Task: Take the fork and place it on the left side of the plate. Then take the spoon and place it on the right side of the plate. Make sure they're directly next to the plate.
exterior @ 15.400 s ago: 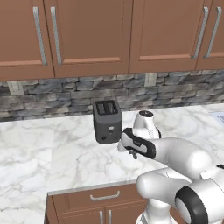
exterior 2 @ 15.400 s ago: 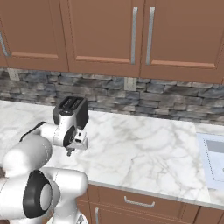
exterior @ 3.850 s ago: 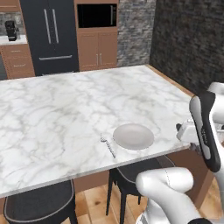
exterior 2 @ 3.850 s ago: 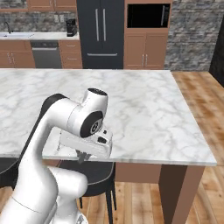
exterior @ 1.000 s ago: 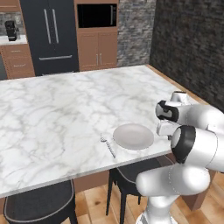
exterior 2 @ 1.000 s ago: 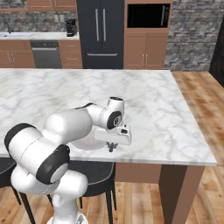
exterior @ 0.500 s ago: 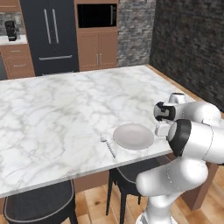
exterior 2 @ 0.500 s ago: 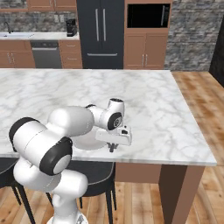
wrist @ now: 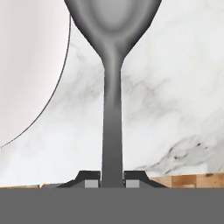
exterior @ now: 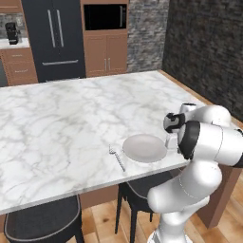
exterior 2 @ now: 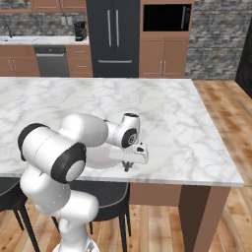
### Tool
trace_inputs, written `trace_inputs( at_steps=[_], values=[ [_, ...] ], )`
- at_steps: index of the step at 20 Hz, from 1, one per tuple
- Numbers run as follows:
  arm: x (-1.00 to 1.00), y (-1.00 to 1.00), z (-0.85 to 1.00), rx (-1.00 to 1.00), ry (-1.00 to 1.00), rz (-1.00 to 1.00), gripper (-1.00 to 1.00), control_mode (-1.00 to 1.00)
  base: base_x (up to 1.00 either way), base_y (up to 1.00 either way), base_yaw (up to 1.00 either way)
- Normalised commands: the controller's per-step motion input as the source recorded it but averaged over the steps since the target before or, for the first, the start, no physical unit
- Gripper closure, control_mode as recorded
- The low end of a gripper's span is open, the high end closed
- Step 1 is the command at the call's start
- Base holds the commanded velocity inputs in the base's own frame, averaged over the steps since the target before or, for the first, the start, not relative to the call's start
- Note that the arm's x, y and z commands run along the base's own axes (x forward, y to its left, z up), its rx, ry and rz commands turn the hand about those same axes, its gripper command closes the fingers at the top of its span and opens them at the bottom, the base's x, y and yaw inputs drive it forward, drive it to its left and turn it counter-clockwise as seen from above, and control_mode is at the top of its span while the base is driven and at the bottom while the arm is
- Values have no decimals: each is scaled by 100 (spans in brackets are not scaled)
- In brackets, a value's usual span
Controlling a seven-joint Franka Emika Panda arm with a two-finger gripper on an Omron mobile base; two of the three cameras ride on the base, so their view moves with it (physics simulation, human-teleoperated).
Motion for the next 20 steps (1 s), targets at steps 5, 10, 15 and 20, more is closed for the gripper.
trace_inputs(
  at_steps=[5,10,15,20],
  values=[
    [20,0,-12,0,0,0,100,-100,0,0,0],
    [9,0,-17,0,0,0,100,-100,0,0,0],
    [1,0,-17,0,-2,0,100,-100,0,0,0],
    [3,0,-16,0,-2,0,-100,-100,0,0,0]
  ],
)
